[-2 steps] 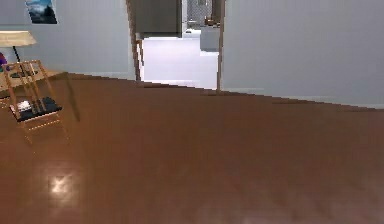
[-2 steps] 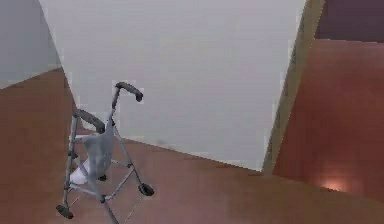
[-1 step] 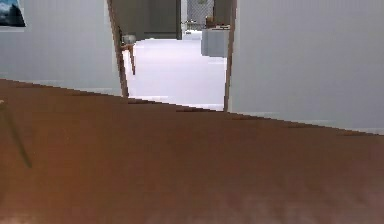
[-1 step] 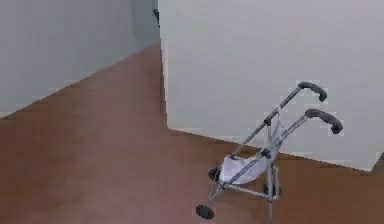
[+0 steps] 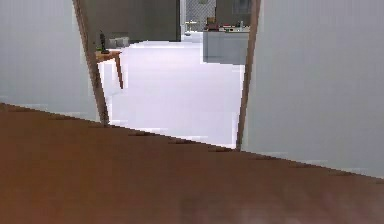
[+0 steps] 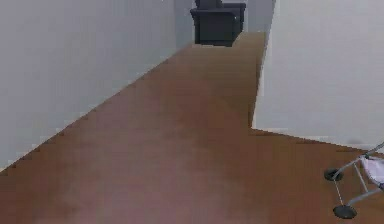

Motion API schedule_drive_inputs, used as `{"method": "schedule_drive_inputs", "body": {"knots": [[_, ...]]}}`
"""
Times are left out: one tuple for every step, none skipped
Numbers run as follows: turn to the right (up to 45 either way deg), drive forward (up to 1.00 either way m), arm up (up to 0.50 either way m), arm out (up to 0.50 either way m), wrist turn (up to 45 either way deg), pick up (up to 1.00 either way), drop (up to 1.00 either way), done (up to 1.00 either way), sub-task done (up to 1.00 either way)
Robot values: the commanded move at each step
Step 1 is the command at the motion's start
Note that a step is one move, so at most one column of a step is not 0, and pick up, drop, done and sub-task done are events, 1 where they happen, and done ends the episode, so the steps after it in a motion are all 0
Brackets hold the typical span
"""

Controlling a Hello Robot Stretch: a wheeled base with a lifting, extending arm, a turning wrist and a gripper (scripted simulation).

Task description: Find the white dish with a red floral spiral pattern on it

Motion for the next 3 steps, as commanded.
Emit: {"method": "schedule_drive_inputs", "body": {"knots": [[0.0,1.00,0.00,0.00,0.0,0.00,0.00,0.00,0.00],[0.0,1.00,0.00,0.00,0.0,0.00,0.00,0.00,0.00],[-3.0,0.00,0.00,0.00,0.0,0.00,0.00,0.00,0.00]]}}
